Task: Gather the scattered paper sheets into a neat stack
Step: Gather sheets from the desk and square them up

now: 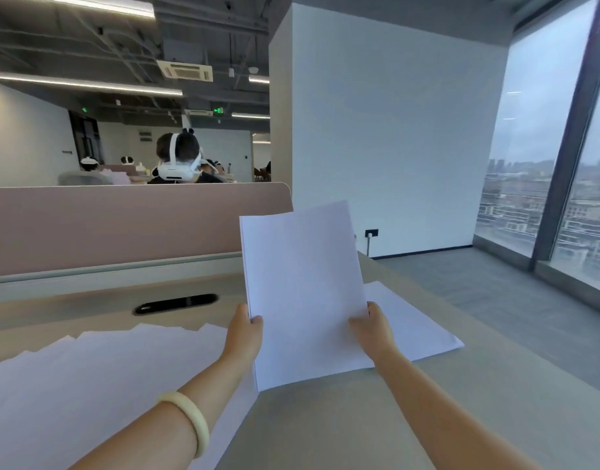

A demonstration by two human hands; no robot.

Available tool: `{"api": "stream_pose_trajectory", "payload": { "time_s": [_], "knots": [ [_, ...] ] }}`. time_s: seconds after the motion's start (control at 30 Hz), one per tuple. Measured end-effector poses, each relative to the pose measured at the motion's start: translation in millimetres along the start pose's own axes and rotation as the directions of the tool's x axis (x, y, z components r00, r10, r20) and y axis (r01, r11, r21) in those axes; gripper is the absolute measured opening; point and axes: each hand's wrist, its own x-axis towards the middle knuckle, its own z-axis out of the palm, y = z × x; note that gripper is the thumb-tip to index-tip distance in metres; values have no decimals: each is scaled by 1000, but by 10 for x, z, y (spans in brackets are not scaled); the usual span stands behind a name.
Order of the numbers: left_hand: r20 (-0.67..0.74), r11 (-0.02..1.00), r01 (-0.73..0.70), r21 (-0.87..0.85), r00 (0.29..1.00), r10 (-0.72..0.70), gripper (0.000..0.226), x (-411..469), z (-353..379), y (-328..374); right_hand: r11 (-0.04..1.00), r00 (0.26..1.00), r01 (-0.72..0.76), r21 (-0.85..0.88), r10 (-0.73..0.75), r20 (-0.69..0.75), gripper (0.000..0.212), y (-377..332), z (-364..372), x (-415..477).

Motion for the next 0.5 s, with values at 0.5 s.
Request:
{"api": "stream_pose_trajectory", "payload": {
  "time_s": [0.5],
  "knots": [
    [206, 996, 52, -71, 978, -36, 20, 214, 1500, 244, 979, 980, -100, -180, 66, -187, 37, 616, -1201, 723]
  ]
}}
